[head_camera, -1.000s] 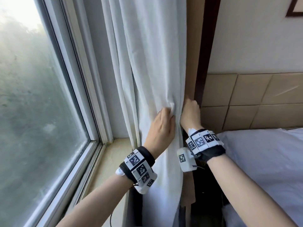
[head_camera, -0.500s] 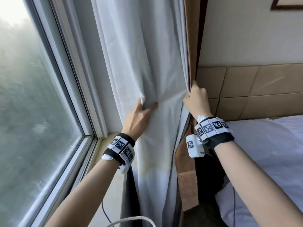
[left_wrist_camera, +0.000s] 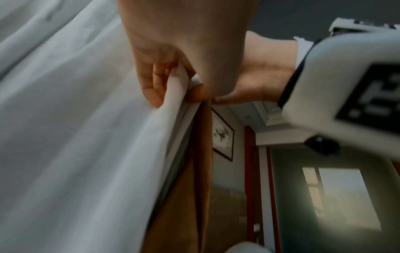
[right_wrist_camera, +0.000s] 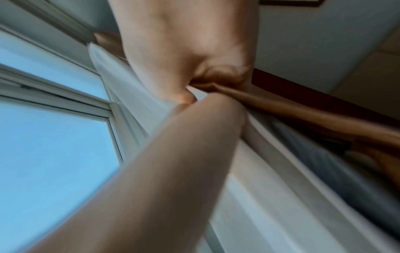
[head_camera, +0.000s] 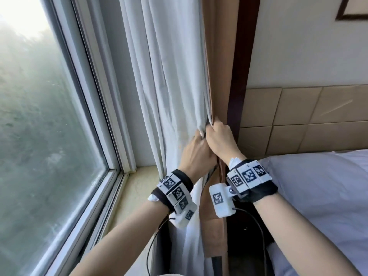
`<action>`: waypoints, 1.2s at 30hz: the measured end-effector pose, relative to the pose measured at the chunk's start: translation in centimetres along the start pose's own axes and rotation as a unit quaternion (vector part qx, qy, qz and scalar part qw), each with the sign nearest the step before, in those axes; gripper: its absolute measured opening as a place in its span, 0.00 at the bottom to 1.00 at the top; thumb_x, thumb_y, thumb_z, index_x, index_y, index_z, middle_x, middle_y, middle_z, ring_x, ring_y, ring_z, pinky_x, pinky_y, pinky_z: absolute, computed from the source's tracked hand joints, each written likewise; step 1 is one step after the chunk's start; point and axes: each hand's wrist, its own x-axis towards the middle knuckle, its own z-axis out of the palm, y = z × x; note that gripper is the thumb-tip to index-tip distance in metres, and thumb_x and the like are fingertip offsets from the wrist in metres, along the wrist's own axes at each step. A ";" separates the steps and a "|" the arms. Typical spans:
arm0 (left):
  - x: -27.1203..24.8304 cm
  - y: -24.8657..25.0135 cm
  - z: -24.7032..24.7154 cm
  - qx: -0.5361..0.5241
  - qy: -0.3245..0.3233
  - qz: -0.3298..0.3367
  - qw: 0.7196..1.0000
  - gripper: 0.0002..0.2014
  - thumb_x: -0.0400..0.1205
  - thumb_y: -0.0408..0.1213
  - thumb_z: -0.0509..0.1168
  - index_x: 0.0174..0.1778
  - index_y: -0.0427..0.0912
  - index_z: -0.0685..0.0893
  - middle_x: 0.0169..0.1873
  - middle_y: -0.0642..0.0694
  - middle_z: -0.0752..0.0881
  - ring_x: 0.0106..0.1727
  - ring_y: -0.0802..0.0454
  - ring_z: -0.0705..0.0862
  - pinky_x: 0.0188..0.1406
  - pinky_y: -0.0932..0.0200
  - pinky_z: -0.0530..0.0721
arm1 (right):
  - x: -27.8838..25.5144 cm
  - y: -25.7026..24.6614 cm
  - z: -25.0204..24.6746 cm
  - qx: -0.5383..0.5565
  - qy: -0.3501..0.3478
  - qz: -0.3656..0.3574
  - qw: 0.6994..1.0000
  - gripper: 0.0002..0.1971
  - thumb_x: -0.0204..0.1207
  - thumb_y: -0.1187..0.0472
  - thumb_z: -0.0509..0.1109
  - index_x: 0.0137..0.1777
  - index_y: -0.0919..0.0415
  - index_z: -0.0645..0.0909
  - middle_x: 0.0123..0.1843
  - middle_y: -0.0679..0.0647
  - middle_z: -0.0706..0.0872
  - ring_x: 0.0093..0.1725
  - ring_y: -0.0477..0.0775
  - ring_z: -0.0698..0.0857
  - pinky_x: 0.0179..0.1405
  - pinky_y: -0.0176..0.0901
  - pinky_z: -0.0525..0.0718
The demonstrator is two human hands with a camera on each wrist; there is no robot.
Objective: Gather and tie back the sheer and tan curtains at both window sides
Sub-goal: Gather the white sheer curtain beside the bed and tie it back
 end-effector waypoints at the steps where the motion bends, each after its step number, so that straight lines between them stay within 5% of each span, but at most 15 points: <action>1: -0.1 -0.4 0.4 0.001 -0.010 0.021 1.000 0.20 0.76 0.34 0.60 0.65 0.38 0.77 0.58 0.36 0.79 0.53 0.38 0.80 0.37 0.56 0.76 | 0.0 -0.2 -0.2 0.030 -0.036 0.023 0.999 0.24 0.85 0.48 0.55 0.68 0.67 0.73 0.63 0.71 0.82 0.65 0.72 0.80 0.64 0.58 0.77; 4: -0.6 -1.2 1.3 0.002 -0.067 0.116 0.991 0.09 0.74 0.33 0.57 0.46 0.37 0.79 0.46 0.37 0.82 0.48 0.37 0.78 0.42 0.44 0.81 | 0.2 -0.5 -0.2 -0.052 -0.074 0.019 0.996 0.43 0.76 0.31 0.61 0.74 0.69 0.66 0.64 0.67 0.83 0.64 0.67 0.82 0.63 0.58 0.81; 7: -0.5 -2.3 0.3 -0.044 -0.090 0.135 0.986 0.13 0.80 0.40 0.56 0.42 0.37 0.83 0.49 0.39 0.81 0.48 0.41 0.81 0.45 0.47 0.83 | 1.3 0.3 0.2 -0.117 -0.006 -0.014 0.993 0.20 0.82 0.51 0.64 0.58 0.71 0.76 0.53 0.70 0.84 0.55 0.73 0.84 0.53 0.56 0.83; 10: 0.6 -4.4 -1.7 -0.182 -0.047 0.040 0.981 0.14 0.86 0.42 0.58 0.48 0.42 0.89 0.54 0.47 0.84 0.51 0.54 0.84 0.52 0.61 0.81 | 2.3 1.1 -0.6 -0.062 -0.021 0.012 0.998 0.18 0.84 0.57 0.63 0.57 0.76 0.78 0.57 0.75 0.81 0.59 0.74 0.80 0.56 0.52 0.79; 12: 1.7 -6.1 -2.5 -0.263 0.059 -0.084 0.959 0.11 0.85 0.38 0.62 0.42 0.41 0.88 0.47 0.48 0.87 0.47 0.55 0.86 0.47 0.59 0.83 | 2.5 1.9 -1.1 -0.050 -0.016 0.012 0.999 0.20 0.84 0.56 0.63 0.56 0.78 0.77 0.57 0.77 0.80 0.60 0.74 0.78 0.55 0.51 0.76; 14: 3.2 -8.8 -2.3 -0.259 0.101 -0.189 0.942 0.07 0.82 0.41 0.67 0.49 0.43 0.85 0.48 0.48 0.87 0.49 0.54 0.85 0.50 0.56 0.82 | 2.6 2.7 -1.3 -0.042 0.010 -0.001 0.999 0.20 0.84 0.55 0.63 0.50 0.78 0.78 0.50 0.75 0.82 0.56 0.72 0.79 0.48 0.50 0.75; 17: 4.9 -12.2 -0.8 -0.250 -0.025 -0.285 0.925 0.40 0.72 0.55 0.75 0.77 0.46 0.66 0.72 0.46 0.74 0.70 0.51 0.75 0.71 0.52 0.75 | 2.7 3.9 -1.4 -0.026 0.031 -0.003 0.999 0.19 0.84 0.55 0.64 0.39 0.73 0.77 0.37 0.65 0.81 0.44 0.65 0.79 0.37 0.44 0.69; 19: 5.9 -12.7 -0.2 -0.285 -0.078 -0.290 0.910 0.54 0.67 0.61 0.77 0.83 0.48 0.56 0.78 0.46 0.69 0.76 0.49 0.71 0.76 0.48 0.72 | 3.4 4.7 -1.4 -0.007 0.035 -0.004 0.999 0.21 0.83 0.53 0.64 0.40 0.74 0.78 0.37 0.64 0.83 0.42 0.62 0.79 0.40 0.45 0.76; 24: 8.6 -10.5 1.6 -0.312 -0.058 -0.278 0.907 0.54 0.58 0.60 0.76 0.80 0.45 0.65 0.69 0.43 0.77 0.68 0.49 0.78 0.70 0.49 0.78 | 4.2 6.3 -1.4 0.009 0.039 -0.001 0.999 0.23 0.78 0.48 0.65 0.50 0.73 0.83 0.47 0.67 0.88 0.51 0.67 0.85 0.52 0.59 0.85; 27: 8.9 -8.9 2.3 -0.313 -0.020 -0.222 0.923 0.35 0.63 0.54 0.74 0.66 0.48 0.80 0.58 0.46 0.84 0.60 0.52 0.82 0.63 0.51 0.82 | 3.8 6.3 -2.1 0.015 0.046 0.002 0.999 0.26 0.76 0.44 0.64 0.51 0.72 0.83 0.48 0.66 0.88 0.53 0.66 0.84 0.54 0.59 0.84; 29: 8.6 -7.5 2.2 -0.367 -0.018 -0.191 0.910 0.18 0.72 0.43 0.72 0.58 0.49 0.83 0.54 0.46 0.87 0.56 0.54 0.85 0.56 0.58 0.85 | 3.8 6.3 -2.7 0.027 0.046 0.010 0.999 0.24 0.77 0.47 0.65 0.52 0.72 0.83 0.49 0.66 0.88 0.53 0.66 0.85 0.54 0.58 0.84; 33: 8.0 -5.5 2.0 -0.408 -0.002 -0.191 0.893 0.04 0.79 0.36 0.65 0.47 0.43 0.80 0.33 0.54 0.82 0.31 0.61 0.80 0.31 0.68 0.77 | 4.1 6.2 -2.7 0.035 0.054 0.031 0.997 0.29 0.71 0.41 0.63 0.51 0.70 0.84 0.49 0.65 0.88 0.53 0.66 0.85 0.53 0.56 0.84; 36: 8.4 -4.7 1.5 -0.386 0.016 -0.216 0.896 0.11 0.78 0.34 0.63 0.31 0.45 0.70 0.22 0.56 0.71 0.18 0.65 0.69 0.22 0.71 0.69 | 4.4 6.4 -2.1 0.040 0.049 0.036 0.997 0.36 0.64 0.34 0.58 0.53 0.67 0.83 0.51 0.64 0.87 0.55 0.65 0.85 0.54 0.55 0.84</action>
